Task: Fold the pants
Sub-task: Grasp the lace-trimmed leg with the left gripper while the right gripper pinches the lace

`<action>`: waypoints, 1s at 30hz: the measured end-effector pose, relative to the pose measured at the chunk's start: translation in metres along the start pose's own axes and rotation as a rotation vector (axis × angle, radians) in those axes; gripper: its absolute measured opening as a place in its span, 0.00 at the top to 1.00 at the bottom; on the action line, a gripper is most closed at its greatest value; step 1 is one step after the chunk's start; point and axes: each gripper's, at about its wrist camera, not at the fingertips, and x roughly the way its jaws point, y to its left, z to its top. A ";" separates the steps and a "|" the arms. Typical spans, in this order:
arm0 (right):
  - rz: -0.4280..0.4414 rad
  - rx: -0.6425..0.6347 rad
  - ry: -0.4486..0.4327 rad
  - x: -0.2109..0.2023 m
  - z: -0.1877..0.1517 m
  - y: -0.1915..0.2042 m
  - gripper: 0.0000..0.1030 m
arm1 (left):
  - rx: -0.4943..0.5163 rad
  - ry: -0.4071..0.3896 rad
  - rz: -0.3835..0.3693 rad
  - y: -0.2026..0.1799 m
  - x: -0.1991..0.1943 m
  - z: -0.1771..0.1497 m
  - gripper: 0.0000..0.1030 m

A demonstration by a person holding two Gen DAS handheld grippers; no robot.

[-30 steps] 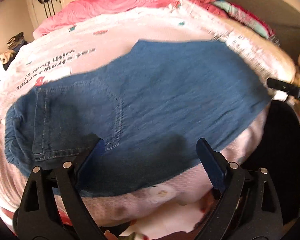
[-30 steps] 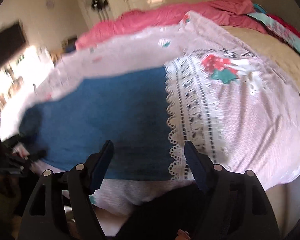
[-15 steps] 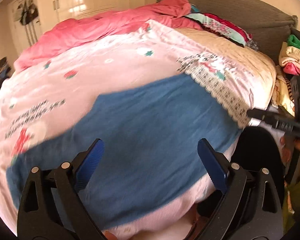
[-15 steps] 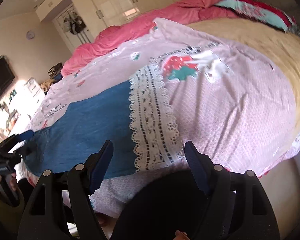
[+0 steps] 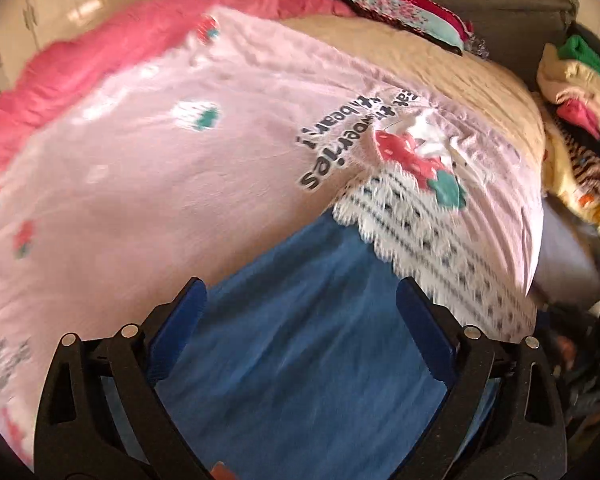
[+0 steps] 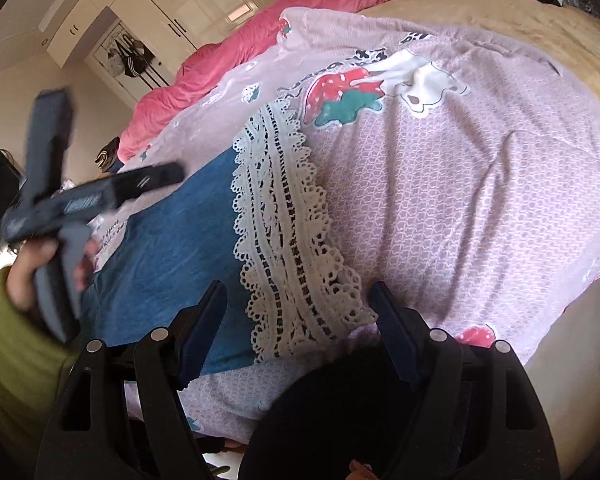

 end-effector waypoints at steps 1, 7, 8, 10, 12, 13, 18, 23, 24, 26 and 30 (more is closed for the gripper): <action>-0.006 -0.008 -0.005 0.000 0.000 0.002 0.36 | -0.007 0.014 -0.009 0.003 0.010 0.006 0.13; 0.001 -0.012 -0.024 -0.003 -0.002 0.000 0.65 | 0.064 0.067 -0.105 0.000 0.044 0.027 0.51; 0.001 -0.014 -0.029 -0.004 -0.001 0.000 0.66 | 0.083 0.072 -0.124 -0.002 0.048 0.029 0.51; 0.006 -0.024 -0.041 -0.005 -0.001 0.003 0.66 | 0.100 0.070 -0.164 -0.004 0.049 0.031 0.51; 0.025 -0.023 -0.041 -0.003 0.000 0.004 0.66 | 0.109 0.077 -0.223 -0.006 0.052 0.034 0.51; 0.039 -0.018 -0.033 -0.001 0.002 0.004 0.67 | 0.127 0.080 -0.226 -0.008 0.054 0.035 0.51; 0.076 0.015 0.007 0.015 0.011 0.003 0.66 | 0.152 0.086 -0.224 -0.016 0.066 0.036 0.52; 0.076 0.024 0.009 0.015 0.013 0.001 0.69 | 0.134 0.092 -0.180 -0.024 0.065 0.032 0.67; 0.073 0.020 0.007 0.013 0.012 0.001 0.70 | 0.133 0.089 -0.166 -0.026 0.062 0.032 0.71; 0.078 0.013 0.005 0.010 0.011 0.004 0.72 | 0.149 0.083 -0.139 -0.031 0.058 0.030 0.78; 0.099 -0.043 -0.009 0.007 0.012 0.018 0.77 | 0.150 0.059 -0.136 -0.028 0.050 0.027 0.84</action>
